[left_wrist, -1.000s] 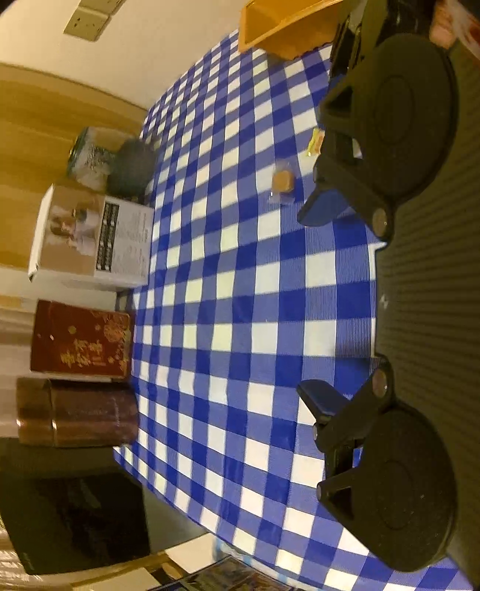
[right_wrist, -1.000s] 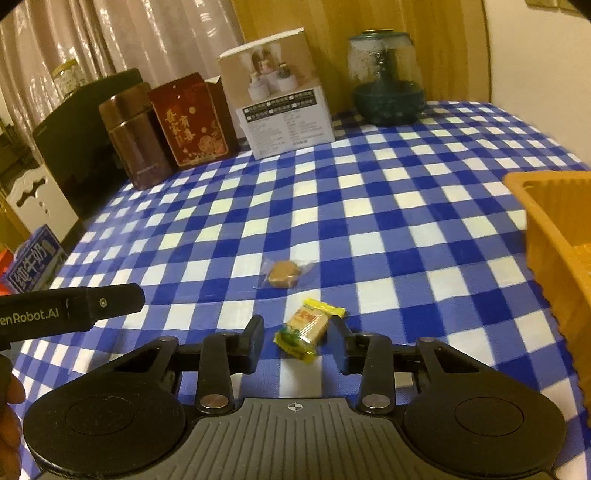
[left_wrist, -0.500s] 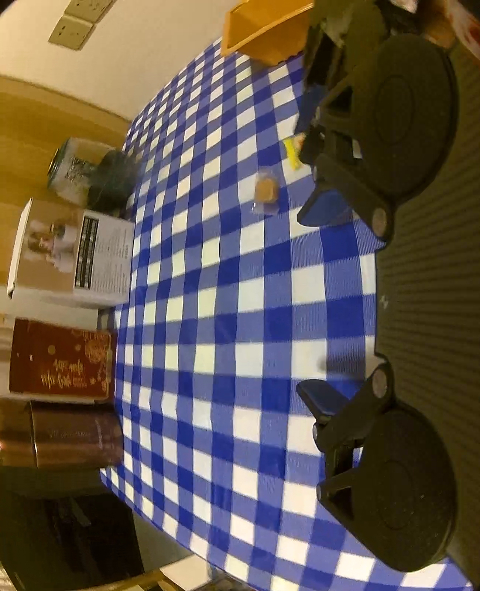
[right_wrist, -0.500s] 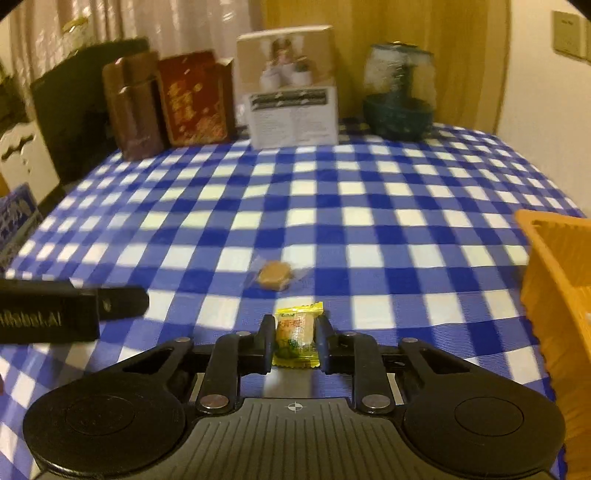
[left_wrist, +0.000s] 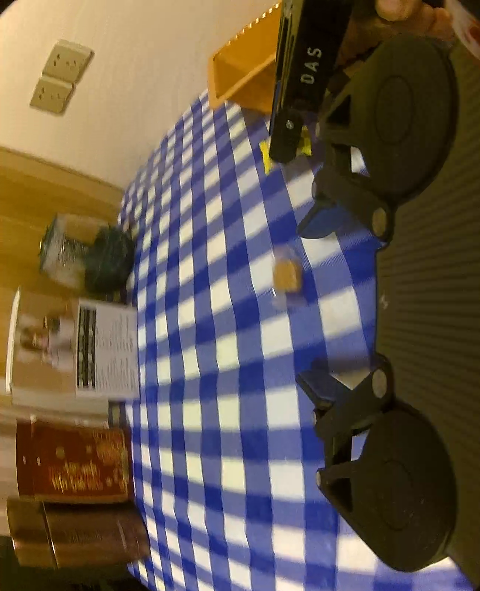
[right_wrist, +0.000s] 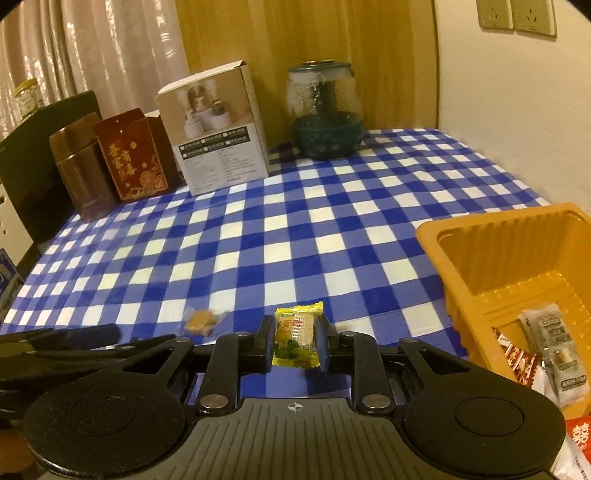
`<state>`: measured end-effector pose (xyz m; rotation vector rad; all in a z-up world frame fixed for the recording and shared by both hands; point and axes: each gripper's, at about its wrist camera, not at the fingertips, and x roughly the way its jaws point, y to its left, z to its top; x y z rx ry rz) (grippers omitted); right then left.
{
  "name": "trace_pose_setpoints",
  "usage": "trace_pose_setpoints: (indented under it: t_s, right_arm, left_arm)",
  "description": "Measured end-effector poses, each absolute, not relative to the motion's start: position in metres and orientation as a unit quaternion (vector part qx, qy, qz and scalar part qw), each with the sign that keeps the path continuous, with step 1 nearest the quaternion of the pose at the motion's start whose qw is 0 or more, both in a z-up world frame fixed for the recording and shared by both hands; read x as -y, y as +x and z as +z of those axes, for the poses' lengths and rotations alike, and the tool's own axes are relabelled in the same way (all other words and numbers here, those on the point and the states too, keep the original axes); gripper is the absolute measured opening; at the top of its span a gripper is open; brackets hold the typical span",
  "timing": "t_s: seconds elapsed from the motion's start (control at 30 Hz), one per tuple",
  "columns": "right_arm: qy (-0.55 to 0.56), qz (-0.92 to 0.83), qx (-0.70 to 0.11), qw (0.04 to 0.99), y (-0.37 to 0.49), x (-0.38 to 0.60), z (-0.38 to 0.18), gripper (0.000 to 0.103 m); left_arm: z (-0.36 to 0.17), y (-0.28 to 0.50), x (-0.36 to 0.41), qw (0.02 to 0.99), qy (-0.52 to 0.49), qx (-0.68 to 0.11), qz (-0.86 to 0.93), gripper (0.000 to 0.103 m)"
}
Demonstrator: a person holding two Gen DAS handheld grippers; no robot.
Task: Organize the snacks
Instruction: 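Grasp the yellow-green candy with the right tool while the left tool grasps the clear-wrapped cake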
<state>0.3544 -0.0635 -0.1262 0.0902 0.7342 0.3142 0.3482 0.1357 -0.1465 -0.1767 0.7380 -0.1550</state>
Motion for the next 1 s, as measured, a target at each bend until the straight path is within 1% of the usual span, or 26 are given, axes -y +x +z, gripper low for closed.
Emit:
trace_pose_setpoints:
  t_s: [0.23,0.37,0.47,0.57,0.67,0.73,0.77,0.83,0.87,0.9,1.0]
  right_arm:
    - [0.045,0.149,-0.353,0.923,0.357,0.065,-0.125,0.023]
    - [0.048,0.146,-0.353,0.923,0.358,0.067,-0.124,0.023]
    - [0.049,0.143,-0.353,0.923,0.359,0.066,-0.125,0.023]
    - [0.05,0.143,-0.354,0.923,0.359,0.066,-0.125,0.023]
    - [0.051,0.143,-0.354,0.923,0.359,0.065,-0.126,0.023]
    - [0.05,0.143,-0.353,0.923,0.359,0.064,-0.125,0.023]
    - [0.051,0.143,-0.353,0.923,0.359,0.064,-0.125,0.023]
    - [0.052,0.142,-0.353,0.923,0.359,0.065,-0.124,0.023]
    - [0.053,0.142,-0.353,0.923,0.358,0.065,-0.124,0.023]
    - [0.053,0.143,-0.352,0.923,0.358,0.066,-0.124,0.023]
    - [0.054,0.144,-0.352,0.923,0.357,0.066,-0.123,0.023]
  left_arm:
    - [-0.156,0.362,-0.124,0.932,-0.096,-0.337,-0.09,0.072]
    - [-0.162,0.369,-0.116,0.932,-0.083,-0.34,-0.09,0.061]
    - [-0.164,0.372,-0.115,0.935,-0.078,-0.337,-0.083,0.056]
    - [-0.165,0.372,-0.114,0.936,-0.075,-0.335,-0.077,0.043]
    - [-0.165,0.37,-0.112,0.937,-0.064,-0.335,-0.074,0.042]
    - [-0.164,0.369,-0.113,0.937,-0.064,-0.335,-0.075,0.039]
    - [-0.163,0.368,-0.112,0.938,-0.064,-0.332,-0.073,0.032]
    - [-0.159,0.367,-0.111,0.938,-0.064,-0.332,-0.074,0.026]
    - [-0.157,0.365,-0.11,0.94,-0.063,-0.328,-0.074,0.02]
    - [-0.156,0.365,-0.109,0.94,-0.06,-0.328,-0.075,0.016]
    - [-0.152,0.362,-0.105,0.941,-0.047,-0.328,-0.073,0.014]
